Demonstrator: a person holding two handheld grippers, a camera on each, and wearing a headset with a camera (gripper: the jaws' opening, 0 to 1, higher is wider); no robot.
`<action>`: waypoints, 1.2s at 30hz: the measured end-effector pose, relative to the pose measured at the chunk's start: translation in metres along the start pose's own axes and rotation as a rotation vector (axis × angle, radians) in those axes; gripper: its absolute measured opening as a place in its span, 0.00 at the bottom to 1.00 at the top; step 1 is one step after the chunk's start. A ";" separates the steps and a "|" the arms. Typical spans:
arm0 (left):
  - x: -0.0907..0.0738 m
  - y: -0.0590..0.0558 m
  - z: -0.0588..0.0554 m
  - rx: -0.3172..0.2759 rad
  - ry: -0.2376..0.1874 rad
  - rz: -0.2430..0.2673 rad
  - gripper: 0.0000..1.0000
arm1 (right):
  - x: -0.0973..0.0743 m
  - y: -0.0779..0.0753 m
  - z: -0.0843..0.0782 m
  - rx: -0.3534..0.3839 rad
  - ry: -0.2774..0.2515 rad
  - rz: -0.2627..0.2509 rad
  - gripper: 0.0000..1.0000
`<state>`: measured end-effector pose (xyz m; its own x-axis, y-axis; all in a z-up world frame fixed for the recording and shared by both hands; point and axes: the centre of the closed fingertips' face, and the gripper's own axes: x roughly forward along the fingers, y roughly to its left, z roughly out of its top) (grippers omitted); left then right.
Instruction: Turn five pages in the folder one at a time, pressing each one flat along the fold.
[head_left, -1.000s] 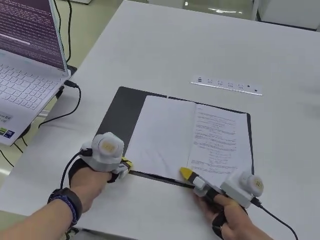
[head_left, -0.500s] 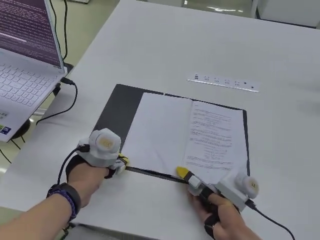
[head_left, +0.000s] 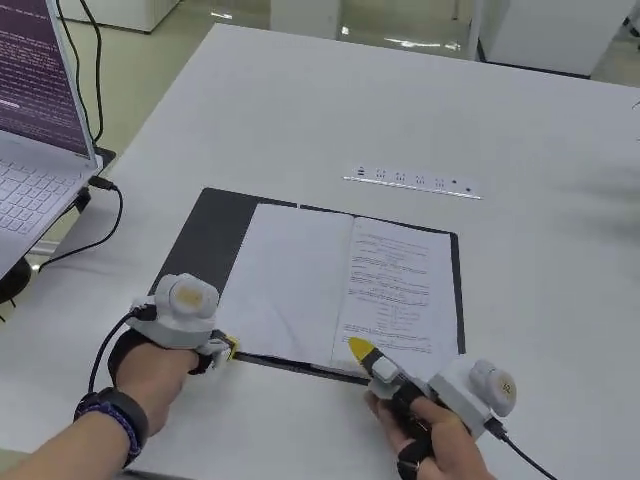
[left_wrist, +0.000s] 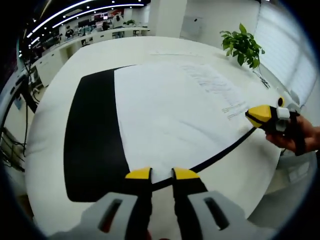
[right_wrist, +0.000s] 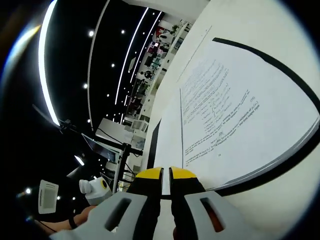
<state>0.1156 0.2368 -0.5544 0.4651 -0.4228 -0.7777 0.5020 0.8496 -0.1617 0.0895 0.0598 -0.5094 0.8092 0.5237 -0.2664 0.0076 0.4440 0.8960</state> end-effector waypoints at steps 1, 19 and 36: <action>-0.004 -0.004 0.002 -0.012 -0.007 -0.008 0.13 | -0.002 -0.001 0.002 -0.009 -0.005 -0.011 0.08; -0.065 -0.034 0.022 -0.061 -0.156 -0.042 0.27 | -0.059 -0.019 0.023 -0.085 -0.090 -0.116 0.31; -0.108 -0.033 0.037 0.114 -0.189 -0.038 0.39 | -0.103 -0.003 0.045 -0.433 -0.025 -0.154 0.47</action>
<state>0.0754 0.2428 -0.4424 0.5672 -0.5145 -0.6431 0.5961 0.7953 -0.1106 0.0330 -0.0280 -0.4684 0.8318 0.4128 -0.3711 -0.1135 0.7809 0.6142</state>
